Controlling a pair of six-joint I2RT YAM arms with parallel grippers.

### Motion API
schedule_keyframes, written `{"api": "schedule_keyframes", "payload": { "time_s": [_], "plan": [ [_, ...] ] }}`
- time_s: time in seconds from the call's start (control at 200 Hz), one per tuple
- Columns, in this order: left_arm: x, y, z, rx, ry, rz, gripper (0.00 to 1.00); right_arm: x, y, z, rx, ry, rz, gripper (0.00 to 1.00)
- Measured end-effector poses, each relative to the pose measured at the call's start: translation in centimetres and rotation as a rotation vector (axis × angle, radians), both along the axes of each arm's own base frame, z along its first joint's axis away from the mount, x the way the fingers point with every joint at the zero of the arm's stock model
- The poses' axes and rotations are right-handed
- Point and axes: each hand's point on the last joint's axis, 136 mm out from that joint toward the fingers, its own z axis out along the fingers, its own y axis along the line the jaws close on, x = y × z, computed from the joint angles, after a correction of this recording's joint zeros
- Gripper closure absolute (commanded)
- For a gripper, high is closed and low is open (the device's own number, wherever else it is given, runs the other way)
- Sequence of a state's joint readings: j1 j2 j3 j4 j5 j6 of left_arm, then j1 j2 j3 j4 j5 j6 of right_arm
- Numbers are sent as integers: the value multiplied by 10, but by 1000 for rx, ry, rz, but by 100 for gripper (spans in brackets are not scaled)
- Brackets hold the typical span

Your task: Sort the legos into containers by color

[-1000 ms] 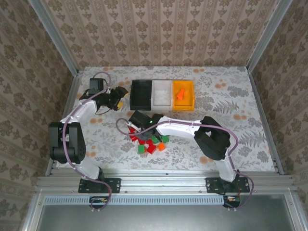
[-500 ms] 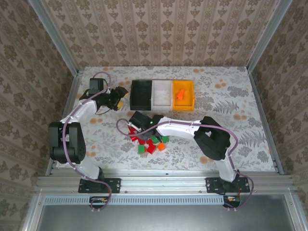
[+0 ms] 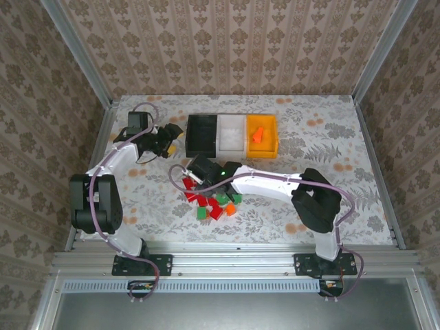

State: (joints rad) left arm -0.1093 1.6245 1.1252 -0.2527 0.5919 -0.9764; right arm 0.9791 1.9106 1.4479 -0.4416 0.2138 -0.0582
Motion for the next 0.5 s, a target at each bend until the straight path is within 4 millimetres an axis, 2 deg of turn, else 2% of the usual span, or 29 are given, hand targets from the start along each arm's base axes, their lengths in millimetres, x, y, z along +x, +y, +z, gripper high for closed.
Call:
{"api": "schedule_keyframes", "payload": {
  "time_s": [0.095,0.165,0.325,0.38,0.435,0.5],
  "plan": [
    [0,0,0,0,0,0,31,10,-5,6,15,-12,-19,79],
    [0,0,0,0,0,0,31,24,-15,7,18,-18,-48,79],
    [0,0,0,0,0,0,31,80,-51,30,72,-43,-170,78],
    [0,0,0,0,0,-1,31,98,-60,42,111,-53,-205,70],
    [0,0,0,0,0,-1,31,110,-66,53,143,-58,-233,55],
    [0,0,0,0,0,-1,31,111,-63,59,162,-60,-230,50]
  ]
}}
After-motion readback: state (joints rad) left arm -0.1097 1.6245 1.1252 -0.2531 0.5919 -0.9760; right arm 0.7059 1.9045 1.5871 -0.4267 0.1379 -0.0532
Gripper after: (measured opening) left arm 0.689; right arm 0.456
